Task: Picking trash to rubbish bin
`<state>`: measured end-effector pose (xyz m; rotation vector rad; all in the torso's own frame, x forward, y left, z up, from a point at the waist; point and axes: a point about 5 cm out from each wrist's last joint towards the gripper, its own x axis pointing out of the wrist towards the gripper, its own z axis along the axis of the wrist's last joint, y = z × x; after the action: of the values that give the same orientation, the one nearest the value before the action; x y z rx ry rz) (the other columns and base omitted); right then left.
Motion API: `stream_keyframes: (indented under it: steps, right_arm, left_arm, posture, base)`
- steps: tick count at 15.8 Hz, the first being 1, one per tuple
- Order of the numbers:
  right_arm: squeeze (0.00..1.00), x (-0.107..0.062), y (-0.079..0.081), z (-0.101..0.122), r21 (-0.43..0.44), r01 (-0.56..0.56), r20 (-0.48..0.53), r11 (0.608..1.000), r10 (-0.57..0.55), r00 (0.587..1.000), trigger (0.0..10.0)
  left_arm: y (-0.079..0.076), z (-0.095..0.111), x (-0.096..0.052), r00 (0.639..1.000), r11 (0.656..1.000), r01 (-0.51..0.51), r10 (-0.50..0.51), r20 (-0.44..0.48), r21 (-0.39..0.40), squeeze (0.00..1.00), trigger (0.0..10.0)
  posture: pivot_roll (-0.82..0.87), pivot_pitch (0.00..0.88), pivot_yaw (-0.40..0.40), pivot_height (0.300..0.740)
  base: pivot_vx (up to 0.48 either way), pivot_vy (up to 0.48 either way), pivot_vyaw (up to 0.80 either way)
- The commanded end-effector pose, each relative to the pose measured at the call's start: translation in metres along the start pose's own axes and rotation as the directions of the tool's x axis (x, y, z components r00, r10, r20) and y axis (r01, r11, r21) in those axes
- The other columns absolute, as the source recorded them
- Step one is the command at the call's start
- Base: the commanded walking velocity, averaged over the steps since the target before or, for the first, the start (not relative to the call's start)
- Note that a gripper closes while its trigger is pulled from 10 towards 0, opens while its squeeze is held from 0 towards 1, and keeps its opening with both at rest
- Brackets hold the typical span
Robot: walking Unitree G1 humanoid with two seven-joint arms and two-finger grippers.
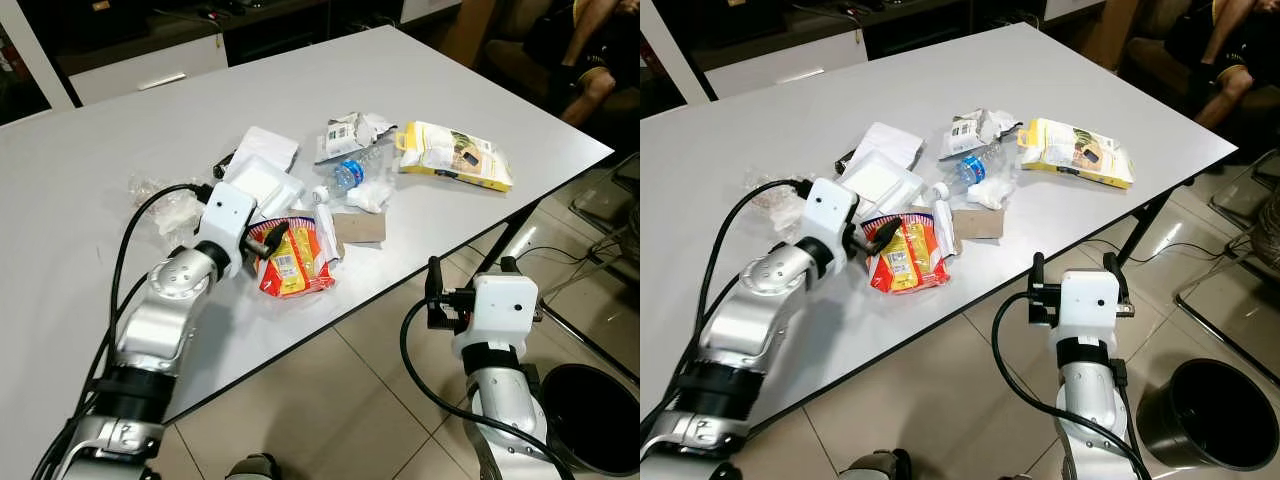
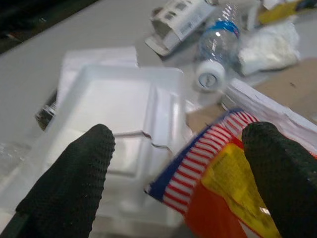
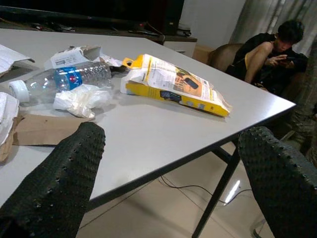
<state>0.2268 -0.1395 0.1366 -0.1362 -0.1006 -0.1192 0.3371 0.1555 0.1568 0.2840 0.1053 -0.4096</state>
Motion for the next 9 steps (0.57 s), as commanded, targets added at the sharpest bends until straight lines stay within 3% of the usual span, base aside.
stream_keyframes:
  steps: [1,4,9]
  right_arm:
    - [0.0,0.001,0.0001,-0.0018,0.0,-0.001,-0.002,1.0,0.001,1.0,10.0]
    - [0.0,0.0024,0.0004,-0.0028,-0.007,-0.013,-0.001,1.0,0.013,1.0,10.0]
    - [0.0,0.0046,0.0017,-0.0045,-0.016,-0.031,-0.003,0.999,0.031,1.0,10.0]
  left_arm:
    - [-0.0033,-0.0033,-0.0059,0.997,0.997,0.073,-0.073,-0.031,0.001,0.0,10.0]
    - [-0.0072,-0.0083,-0.0094,0.987,0.987,0.129,-0.137,-0.082,-0.098,0.0,10.0]
    - [-0.0121,-0.0085,-0.0124,0.964,0.963,0.22,-0.239,-0.116,-0.157,0.0,10.0]
  posture:
    - [0.19,0.137,-0.002,0.74]
    - [0.2,0.138,-0.007,0.74]
    - [0.2,0.134,-0.014,0.74]
  base:
    - [0.0,0.0,0.0]
    - [0.0,0.0,0.0]
    - [0.0,0.0,0.0]
